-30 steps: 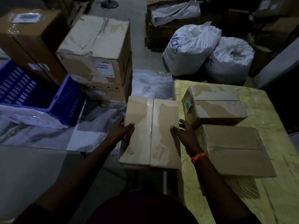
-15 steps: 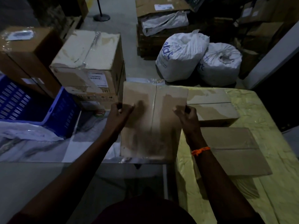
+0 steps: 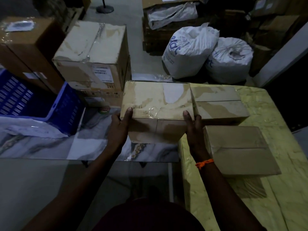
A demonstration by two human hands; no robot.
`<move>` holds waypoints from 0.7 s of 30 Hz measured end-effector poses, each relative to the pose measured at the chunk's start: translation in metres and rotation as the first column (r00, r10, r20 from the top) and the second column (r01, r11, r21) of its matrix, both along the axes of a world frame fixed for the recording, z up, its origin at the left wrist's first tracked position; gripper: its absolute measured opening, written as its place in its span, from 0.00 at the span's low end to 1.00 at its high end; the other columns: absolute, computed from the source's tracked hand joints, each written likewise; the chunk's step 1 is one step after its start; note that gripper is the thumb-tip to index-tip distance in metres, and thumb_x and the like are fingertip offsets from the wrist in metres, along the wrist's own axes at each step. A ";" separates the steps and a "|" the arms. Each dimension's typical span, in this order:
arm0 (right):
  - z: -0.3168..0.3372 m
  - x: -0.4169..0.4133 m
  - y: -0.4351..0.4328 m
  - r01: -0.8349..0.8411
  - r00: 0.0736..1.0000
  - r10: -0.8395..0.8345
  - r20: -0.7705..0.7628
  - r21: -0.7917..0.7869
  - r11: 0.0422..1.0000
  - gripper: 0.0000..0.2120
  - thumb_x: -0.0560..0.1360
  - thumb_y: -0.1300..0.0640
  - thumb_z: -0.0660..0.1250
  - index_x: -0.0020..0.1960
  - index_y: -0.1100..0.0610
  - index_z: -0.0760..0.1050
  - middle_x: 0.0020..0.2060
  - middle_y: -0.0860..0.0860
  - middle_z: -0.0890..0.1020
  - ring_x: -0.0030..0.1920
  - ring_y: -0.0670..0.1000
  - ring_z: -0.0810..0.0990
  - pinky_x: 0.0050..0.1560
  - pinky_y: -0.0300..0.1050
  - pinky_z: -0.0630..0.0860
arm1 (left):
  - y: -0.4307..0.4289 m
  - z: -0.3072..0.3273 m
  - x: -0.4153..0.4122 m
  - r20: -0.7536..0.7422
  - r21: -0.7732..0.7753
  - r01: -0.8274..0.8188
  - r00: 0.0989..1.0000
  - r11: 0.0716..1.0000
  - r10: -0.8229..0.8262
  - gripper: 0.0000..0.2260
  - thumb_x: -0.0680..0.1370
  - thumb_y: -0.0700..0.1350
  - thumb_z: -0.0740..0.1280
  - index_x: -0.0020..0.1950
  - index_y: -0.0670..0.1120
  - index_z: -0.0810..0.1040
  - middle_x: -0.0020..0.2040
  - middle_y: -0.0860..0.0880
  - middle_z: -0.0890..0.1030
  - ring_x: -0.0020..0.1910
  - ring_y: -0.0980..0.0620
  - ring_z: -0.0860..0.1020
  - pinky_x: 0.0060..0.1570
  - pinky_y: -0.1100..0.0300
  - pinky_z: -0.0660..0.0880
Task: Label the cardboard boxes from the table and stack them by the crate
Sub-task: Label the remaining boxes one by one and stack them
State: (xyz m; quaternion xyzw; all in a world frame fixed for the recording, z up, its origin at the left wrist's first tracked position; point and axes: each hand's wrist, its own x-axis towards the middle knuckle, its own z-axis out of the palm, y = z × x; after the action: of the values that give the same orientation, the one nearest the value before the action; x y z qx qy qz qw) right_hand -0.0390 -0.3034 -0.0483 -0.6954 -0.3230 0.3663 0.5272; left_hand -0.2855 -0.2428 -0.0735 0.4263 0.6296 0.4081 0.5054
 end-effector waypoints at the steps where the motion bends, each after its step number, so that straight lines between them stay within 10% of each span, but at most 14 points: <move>1: 0.002 -0.001 0.002 -0.003 1.000 0.003 -0.002 -0.012 1.000 0.21 0.81 0.42 0.66 0.67 0.56 0.73 0.58 0.52 0.79 0.60 0.54 0.79 0.60 0.52 0.78 | -0.001 0.006 0.003 -0.003 0.007 0.003 1.000 1.000 -0.003 0.35 0.70 0.77 0.65 0.66 0.53 0.76 0.61 0.52 0.83 0.60 0.51 0.80 0.62 0.43 0.77; 7: 0.006 0.003 0.017 -0.017 1.000 0.017 0.003 -0.023 1.000 0.22 0.81 0.41 0.67 0.68 0.55 0.73 0.61 0.54 0.81 0.60 0.54 0.80 0.56 0.46 0.79 | 0.004 0.022 0.012 0.014 0.092 0.016 1.000 0.996 -0.018 0.22 0.79 0.64 0.66 0.63 0.49 0.79 0.59 0.52 0.83 0.59 0.53 0.80 0.57 0.58 0.76; 10: 0.009 0.004 0.025 -0.024 0.958 0.026 0.285 -0.013 1.000 0.26 0.81 0.46 0.68 0.73 0.58 0.69 0.67 0.58 0.76 0.64 0.56 0.77 0.56 0.42 0.78 | 0.012 0.032 0.011 -0.203 0.185 0.027 0.979 0.982 0.011 0.25 0.81 0.56 0.68 0.71 0.43 0.71 0.66 0.46 0.77 0.62 0.50 0.76 0.52 0.64 0.71; 13: 0.018 0.001 0.042 -0.209 0.652 0.111 0.750 0.037 0.977 0.32 0.78 0.47 0.63 0.78 0.60 0.65 0.76 0.60 0.69 0.76 0.60 0.67 0.74 0.58 0.67 | 0.026 0.049 0.013 -0.571 0.482 0.319 0.821 0.816 0.016 0.25 0.79 0.49 0.67 0.74 0.41 0.70 0.69 0.41 0.73 0.66 0.45 0.71 0.63 0.57 0.68; 16: 0.035 -0.018 0.064 -0.387 0.314 0.397 0.862 -0.265 0.883 0.31 0.82 0.43 0.54 0.80 0.58 0.63 0.81 0.58 0.61 0.82 0.58 0.57 0.78 0.65 0.57 | 0.048 0.059 0.028 -0.764 0.436 0.616 0.639 0.656 -0.092 0.22 0.80 0.49 0.65 0.73 0.42 0.74 0.69 0.40 0.76 0.67 0.41 0.73 0.66 0.49 0.70; 21: 0.034 -0.038 0.079 -0.373 0.188 0.522 0.832 -0.431 0.822 0.32 0.84 0.43 0.43 0.84 0.55 0.53 0.84 0.53 0.52 0.84 0.53 0.48 0.80 0.62 0.44 | 0.063 0.050 0.044 -0.888 0.250 0.775 0.422 0.581 -0.181 0.21 0.80 0.49 0.58 0.68 0.39 0.78 0.66 0.38 0.79 0.63 0.36 0.78 0.60 0.42 0.75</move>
State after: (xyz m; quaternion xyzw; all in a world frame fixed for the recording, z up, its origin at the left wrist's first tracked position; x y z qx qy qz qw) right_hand -0.0765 -0.2246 -0.0139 -0.6820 -0.7253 0.0621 0.0697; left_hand -0.2410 -0.1796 -0.0236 0.8740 0.4392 0.1843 0.0961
